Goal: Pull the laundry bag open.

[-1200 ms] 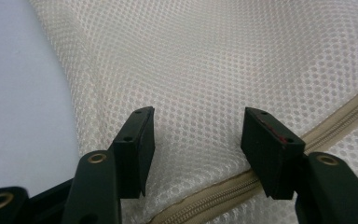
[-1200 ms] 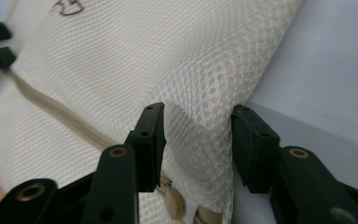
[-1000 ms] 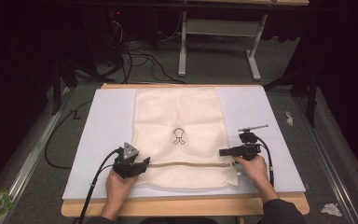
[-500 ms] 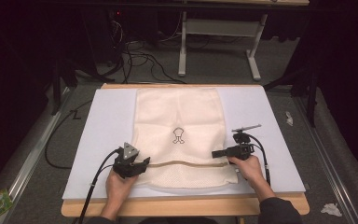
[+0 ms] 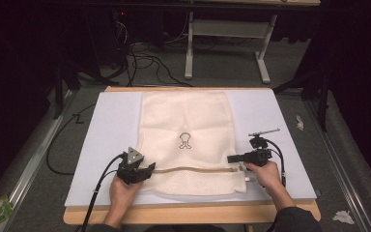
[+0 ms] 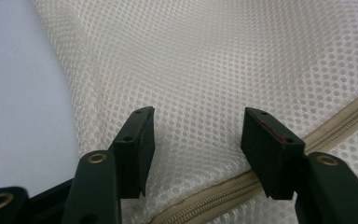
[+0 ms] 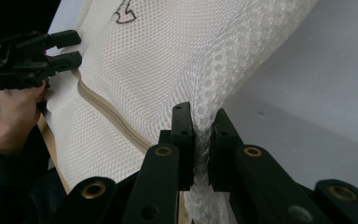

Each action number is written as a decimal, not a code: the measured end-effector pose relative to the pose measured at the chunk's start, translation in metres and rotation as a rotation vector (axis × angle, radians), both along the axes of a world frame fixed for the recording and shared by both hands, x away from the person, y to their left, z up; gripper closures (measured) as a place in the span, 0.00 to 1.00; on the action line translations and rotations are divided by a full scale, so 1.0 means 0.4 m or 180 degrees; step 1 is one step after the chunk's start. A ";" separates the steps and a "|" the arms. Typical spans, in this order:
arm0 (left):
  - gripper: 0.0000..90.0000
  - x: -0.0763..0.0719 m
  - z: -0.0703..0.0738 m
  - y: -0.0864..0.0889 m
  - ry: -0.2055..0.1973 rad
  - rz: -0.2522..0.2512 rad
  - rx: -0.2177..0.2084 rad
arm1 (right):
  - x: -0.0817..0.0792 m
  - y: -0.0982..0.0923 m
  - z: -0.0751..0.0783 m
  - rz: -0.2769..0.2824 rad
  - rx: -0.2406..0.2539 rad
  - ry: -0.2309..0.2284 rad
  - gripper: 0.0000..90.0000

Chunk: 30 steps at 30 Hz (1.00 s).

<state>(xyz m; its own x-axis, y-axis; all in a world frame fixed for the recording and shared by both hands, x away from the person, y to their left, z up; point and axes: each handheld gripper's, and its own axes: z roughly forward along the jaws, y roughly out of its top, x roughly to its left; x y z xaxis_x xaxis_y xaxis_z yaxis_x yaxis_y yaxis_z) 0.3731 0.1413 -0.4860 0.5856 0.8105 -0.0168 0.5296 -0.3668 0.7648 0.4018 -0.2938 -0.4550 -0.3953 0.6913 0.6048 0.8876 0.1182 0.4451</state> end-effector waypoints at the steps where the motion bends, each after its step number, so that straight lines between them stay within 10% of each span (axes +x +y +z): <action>1: 0.50 0.000 0.000 0.000 0.0004 0.0000 0.0000 | -0.001 -0.001 0.003 -0.0001 0.0011 -0.0011 0.95; 12: 0.48 0.002 0.031 -0.022 0.0013 -0.0061 0.0101 | -0.006 0.012 0.062 -0.0072 0.0038 -0.0296 0.97; 23: 0.47 -0.013 0.101 -0.045 0.0177 -0.0271 -0.0352 | -0.007 0.037 0.122 -0.0050 -0.0005 -0.0538 0.98; 30: 0.46 -0.020 0.127 -0.083 0.0241 -0.0476 -0.0418 | -0.008 0.050 0.141 -0.0027 0.0017 -0.0603 0.98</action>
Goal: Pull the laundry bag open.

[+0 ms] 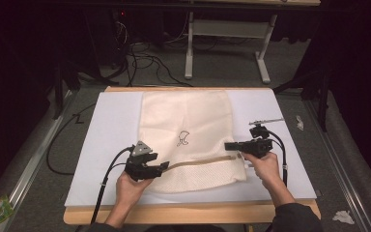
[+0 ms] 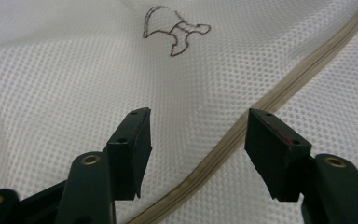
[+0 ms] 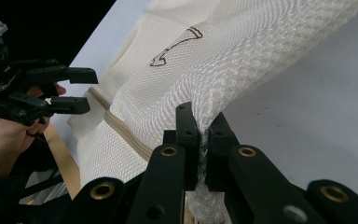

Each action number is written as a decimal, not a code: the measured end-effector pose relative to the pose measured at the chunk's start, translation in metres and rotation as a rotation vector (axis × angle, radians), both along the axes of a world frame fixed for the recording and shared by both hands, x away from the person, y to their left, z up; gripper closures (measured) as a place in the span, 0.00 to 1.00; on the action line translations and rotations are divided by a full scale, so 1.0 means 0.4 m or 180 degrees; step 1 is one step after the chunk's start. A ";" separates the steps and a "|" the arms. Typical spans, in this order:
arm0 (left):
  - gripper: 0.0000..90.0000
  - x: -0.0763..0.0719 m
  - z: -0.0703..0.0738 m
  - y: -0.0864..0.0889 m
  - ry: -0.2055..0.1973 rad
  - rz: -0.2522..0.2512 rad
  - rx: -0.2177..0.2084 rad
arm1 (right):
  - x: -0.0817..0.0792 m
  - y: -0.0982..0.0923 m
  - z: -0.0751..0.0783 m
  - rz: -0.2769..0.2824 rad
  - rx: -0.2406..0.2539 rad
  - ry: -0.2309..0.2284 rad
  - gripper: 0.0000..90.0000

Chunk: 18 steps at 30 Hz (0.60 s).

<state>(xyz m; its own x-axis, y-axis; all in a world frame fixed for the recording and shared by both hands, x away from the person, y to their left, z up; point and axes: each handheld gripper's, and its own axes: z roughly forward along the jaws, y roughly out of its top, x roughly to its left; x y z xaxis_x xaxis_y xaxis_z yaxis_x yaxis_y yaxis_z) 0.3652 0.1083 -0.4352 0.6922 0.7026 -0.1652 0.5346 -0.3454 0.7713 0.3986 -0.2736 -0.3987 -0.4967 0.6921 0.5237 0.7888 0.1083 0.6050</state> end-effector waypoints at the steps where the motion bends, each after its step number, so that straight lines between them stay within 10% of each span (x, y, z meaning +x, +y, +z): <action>1: 0.46 0.000 0.000 0.000 0.0000 0.0000 0.0000 | 0.000 0.001 0.001 0.0000 -0.0006 0.0006 0.98; 18: 0.48 -0.001 0.056 -0.143 -0.0030 -0.0398 0.0071 | 0.000 0.020 0.003 0.0038 -0.0003 -0.0018 0.98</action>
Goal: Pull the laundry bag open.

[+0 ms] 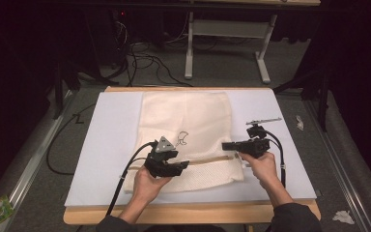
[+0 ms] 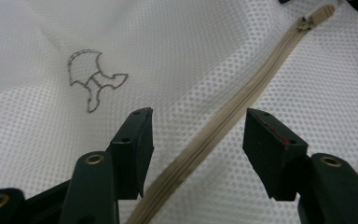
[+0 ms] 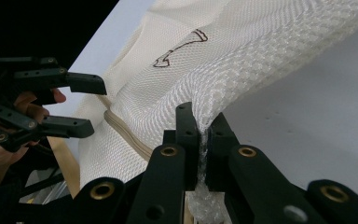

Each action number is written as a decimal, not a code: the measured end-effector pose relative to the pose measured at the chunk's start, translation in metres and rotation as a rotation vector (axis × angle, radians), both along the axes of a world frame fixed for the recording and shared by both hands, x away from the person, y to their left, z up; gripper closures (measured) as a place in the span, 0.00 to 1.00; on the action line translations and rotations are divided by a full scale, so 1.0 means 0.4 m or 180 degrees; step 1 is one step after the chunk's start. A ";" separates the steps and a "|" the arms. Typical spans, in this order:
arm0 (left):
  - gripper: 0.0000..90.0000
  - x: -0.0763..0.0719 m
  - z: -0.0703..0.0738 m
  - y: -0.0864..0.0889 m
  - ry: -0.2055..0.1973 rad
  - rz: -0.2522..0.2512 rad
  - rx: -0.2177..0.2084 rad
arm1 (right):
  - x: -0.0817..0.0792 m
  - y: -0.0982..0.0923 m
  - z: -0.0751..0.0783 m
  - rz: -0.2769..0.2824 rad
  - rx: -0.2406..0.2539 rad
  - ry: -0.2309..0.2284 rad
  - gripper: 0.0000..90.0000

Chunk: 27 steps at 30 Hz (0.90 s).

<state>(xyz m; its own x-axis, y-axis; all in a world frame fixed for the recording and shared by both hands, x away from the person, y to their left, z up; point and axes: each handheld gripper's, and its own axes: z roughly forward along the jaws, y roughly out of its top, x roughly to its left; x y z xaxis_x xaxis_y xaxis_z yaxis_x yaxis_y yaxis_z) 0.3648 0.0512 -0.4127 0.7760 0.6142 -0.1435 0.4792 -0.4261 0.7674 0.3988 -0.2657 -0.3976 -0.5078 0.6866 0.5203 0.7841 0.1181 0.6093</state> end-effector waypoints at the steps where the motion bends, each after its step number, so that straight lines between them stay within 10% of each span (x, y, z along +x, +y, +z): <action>1: 0.48 0.000 0.000 0.000 0.0000 0.0000 0.0000 | 0.000 0.000 0.000 0.0000 0.0000 0.0000 0.98; 27: 0.56 0.007 0.027 -0.157 0.0068 -0.0260 0.0041 | 0.001 0.021 0.004 -0.0009 -0.0062 -0.0028 0.98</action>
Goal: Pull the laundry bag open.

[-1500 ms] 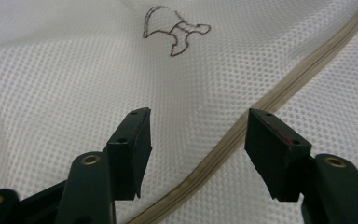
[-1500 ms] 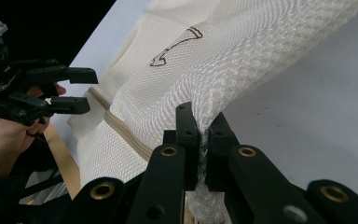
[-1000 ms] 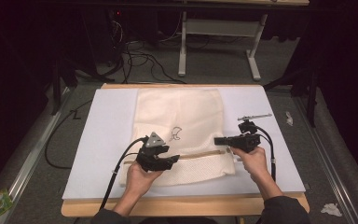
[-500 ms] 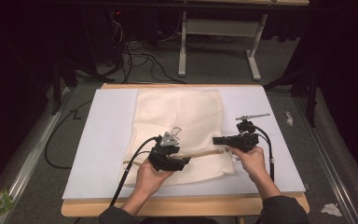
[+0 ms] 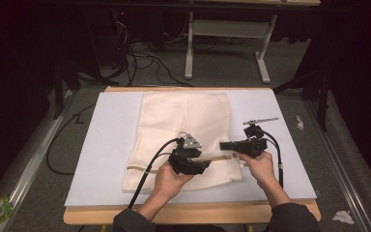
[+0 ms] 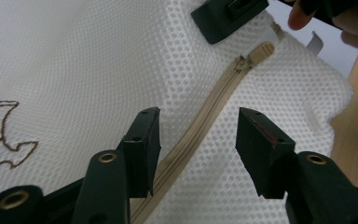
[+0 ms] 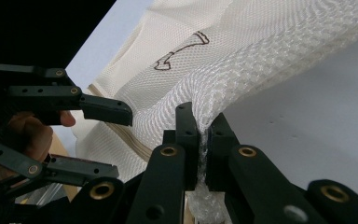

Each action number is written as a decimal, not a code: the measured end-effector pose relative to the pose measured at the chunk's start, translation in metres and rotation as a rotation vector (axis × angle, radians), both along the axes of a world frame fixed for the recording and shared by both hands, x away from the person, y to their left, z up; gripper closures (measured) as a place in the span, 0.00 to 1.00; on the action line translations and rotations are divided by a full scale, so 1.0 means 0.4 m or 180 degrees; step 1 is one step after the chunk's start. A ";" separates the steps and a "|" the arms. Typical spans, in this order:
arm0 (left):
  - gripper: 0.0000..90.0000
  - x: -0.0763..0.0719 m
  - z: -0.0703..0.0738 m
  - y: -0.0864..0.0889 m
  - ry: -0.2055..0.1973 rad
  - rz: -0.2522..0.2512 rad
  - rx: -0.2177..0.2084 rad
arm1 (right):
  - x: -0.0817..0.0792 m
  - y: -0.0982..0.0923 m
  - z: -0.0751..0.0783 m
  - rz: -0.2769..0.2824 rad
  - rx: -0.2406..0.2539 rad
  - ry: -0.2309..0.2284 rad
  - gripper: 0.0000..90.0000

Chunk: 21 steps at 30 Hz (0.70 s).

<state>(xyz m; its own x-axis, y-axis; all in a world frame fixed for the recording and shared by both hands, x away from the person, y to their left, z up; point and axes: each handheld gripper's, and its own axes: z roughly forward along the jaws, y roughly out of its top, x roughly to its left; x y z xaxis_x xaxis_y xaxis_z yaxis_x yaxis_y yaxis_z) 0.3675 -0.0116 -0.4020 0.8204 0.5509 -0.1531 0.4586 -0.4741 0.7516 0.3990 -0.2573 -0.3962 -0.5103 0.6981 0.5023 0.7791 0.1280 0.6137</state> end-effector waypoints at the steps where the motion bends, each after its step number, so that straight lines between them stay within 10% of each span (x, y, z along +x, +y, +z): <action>1: 0.56 -0.001 0.001 -0.006 -0.0007 -0.0006 -0.0007 | 0.000 0.000 -0.001 -0.0004 0.0000 -0.0002 0.98; 21: 0.59 -0.007 -0.025 -0.087 0.0162 -0.0093 -0.0147 | -0.011 0.020 -0.017 -0.0074 0.0073 -0.0033 0.98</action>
<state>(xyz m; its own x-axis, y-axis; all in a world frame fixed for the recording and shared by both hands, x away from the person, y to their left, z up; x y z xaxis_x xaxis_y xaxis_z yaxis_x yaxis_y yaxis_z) 0.3646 -0.0466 -0.4120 0.8266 0.5181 -0.2199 0.4833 -0.4531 0.7491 0.3946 -0.2493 -0.4029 -0.4994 0.6981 0.5131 0.7753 0.0958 0.6243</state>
